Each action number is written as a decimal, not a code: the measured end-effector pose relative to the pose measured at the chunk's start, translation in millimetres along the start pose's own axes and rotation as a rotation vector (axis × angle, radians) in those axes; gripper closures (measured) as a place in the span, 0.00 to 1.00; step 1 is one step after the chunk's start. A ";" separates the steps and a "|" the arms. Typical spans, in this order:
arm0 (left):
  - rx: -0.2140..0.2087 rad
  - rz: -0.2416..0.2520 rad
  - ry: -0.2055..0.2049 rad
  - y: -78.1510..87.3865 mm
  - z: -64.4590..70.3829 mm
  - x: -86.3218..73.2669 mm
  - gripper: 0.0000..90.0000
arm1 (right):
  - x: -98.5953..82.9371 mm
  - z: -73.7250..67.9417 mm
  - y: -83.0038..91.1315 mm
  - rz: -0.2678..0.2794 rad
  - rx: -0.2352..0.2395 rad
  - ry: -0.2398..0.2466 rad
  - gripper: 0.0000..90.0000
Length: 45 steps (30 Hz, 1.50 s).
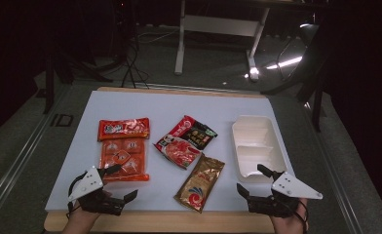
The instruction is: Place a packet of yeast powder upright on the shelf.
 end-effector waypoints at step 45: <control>-0.022 -0.021 0.016 -1.8 3.1 -3.9 0.01 | 44.5 -19.1 -88.0 -0.197 0.137 0.056 0.11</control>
Point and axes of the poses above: each handheld gripper's, and its own axes: y roughly backward along the jaws, x roughly out of its top, z roughly to its right, the point moved 10 cm from there along -y, roughly forward along the jaws, and after that the axes turned 2 degrees about z, right-handed, at the moved point
